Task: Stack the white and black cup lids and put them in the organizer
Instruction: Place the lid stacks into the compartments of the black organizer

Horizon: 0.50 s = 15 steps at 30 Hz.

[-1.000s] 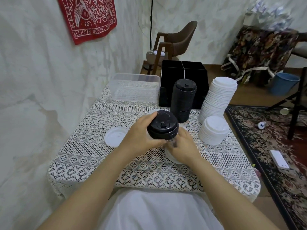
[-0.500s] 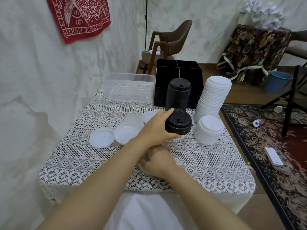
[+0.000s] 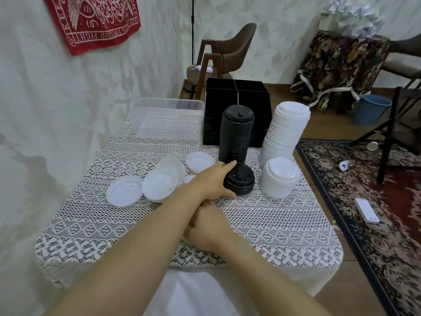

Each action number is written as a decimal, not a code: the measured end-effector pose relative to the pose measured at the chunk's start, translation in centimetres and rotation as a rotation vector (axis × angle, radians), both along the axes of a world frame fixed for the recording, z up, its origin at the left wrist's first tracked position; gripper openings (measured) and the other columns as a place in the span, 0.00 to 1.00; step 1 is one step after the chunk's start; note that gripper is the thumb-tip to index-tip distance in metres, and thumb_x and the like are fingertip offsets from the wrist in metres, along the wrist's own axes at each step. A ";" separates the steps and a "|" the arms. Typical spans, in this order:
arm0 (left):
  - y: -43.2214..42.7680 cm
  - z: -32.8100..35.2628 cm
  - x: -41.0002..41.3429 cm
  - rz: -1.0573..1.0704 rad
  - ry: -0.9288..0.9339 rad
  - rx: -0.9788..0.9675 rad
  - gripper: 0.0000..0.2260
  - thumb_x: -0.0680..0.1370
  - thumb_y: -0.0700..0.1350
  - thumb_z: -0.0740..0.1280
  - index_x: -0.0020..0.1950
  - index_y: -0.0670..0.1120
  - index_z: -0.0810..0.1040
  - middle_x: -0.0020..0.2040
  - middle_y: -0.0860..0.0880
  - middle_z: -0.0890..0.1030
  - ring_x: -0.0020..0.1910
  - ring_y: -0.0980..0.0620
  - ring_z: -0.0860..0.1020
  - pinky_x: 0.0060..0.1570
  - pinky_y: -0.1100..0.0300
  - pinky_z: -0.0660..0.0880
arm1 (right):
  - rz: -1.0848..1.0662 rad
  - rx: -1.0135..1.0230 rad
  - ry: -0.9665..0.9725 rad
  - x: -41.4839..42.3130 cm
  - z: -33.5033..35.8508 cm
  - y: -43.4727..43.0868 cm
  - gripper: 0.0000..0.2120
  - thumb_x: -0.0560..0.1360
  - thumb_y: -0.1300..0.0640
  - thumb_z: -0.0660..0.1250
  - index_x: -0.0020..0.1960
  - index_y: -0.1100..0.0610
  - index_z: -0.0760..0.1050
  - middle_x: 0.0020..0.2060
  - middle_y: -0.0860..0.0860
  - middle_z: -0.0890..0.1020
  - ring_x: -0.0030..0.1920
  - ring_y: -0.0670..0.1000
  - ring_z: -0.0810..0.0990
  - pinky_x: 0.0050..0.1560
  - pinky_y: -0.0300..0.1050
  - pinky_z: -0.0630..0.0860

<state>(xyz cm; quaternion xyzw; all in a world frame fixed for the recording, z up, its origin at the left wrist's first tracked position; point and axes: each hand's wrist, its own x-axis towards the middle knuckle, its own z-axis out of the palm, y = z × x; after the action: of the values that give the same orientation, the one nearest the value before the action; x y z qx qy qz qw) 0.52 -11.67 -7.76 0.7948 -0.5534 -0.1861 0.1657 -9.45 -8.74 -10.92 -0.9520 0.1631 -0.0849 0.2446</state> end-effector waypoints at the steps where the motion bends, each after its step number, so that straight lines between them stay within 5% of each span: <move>1: -0.1 0.0 0.0 -0.001 -0.010 0.012 0.46 0.71 0.53 0.75 0.80 0.51 0.48 0.76 0.48 0.60 0.73 0.48 0.63 0.67 0.55 0.65 | 0.020 -0.014 -0.018 -0.1 0.0 0.0 0.28 0.68 0.42 0.48 0.51 0.59 0.77 0.45 0.58 0.81 0.51 0.61 0.77 0.61 0.55 0.71; 6: -0.4 -0.3 -0.1 -0.017 -0.034 0.068 0.48 0.71 0.53 0.75 0.80 0.51 0.44 0.77 0.45 0.59 0.73 0.45 0.63 0.68 0.50 0.66 | 0.054 -0.035 -0.015 -0.3 0.2 0.0 0.31 0.70 0.43 0.49 0.62 0.59 0.75 0.55 0.59 0.80 0.58 0.61 0.75 0.64 0.55 0.69; 9: 0.2 0.4 -0.3 -0.021 -0.024 0.033 0.50 0.70 0.53 0.76 0.79 0.53 0.44 0.76 0.46 0.61 0.72 0.46 0.64 0.68 0.50 0.66 | 0.052 -0.009 0.031 -0.5 0.3 0.0 0.31 0.69 0.41 0.47 0.57 0.59 0.76 0.55 0.59 0.80 0.59 0.60 0.73 0.64 0.52 0.68; 12: 2.3 1.7 -0.6 0.039 0.029 -0.142 0.38 0.75 0.50 0.71 0.79 0.52 0.53 0.75 0.49 0.65 0.72 0.50 0.65 0.69 0.56 0.63 | 0.013 0.088 0.026 -0.8 0.5 -0.1 0.24 0.71 0.41 0.47 0.38 0.57 0.72 0.43 0.60 0.80 0.51 0.58 0.73 0.61 0.54 0.70; 15: 6.0 2.5 -0.6 0.158 0.010 -0.367 0.25 0.79 0.46 0.67 0.75 0.50 0.65 0.71 0.51 0.72 0.69 0.53 0.70 0.66 0.60 0.65 | 0.019 0.155 -0.062 -1.8 0.8 -0.7 0.19 0.75 0.48 0.52 0.45 0.60 0.76 0.50 0.57 0.77 0.51 0.52 0.70 0.59 0.52 0.70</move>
<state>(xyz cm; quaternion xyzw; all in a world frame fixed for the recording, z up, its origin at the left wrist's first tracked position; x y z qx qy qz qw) -0.09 -5.65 -5.30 0.7912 -0.5132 -0.0726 0.3245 -11.21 -9.46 -10.13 -0.9286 0.1527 -0.0992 0.3233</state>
